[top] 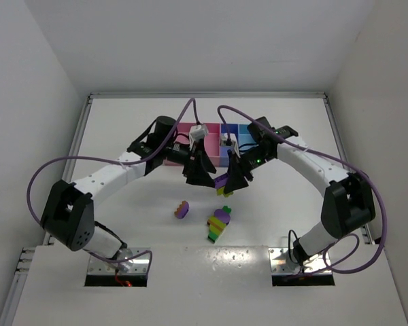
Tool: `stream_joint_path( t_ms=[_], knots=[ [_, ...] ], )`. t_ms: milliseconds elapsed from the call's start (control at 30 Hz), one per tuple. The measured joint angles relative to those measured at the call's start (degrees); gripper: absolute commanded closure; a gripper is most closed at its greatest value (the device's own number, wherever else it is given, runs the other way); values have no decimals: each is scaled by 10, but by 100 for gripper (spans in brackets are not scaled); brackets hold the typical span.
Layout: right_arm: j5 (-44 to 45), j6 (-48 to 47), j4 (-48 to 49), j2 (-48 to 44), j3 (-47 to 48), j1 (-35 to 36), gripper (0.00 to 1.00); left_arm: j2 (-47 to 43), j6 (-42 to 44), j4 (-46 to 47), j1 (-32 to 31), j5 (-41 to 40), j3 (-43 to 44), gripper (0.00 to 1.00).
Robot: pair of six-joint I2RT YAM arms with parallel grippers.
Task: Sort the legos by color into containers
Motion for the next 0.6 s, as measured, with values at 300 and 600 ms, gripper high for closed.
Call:
stream_joint_path(
  t_ms=[300,600],
  knots=[
    [-10,13,3,0,14,13,100,28,4,-11,-10,-6,23,33],
    [-10,32,14,0,25,19,100,38,17,-26,-17,-11,37,40]
  ],
)
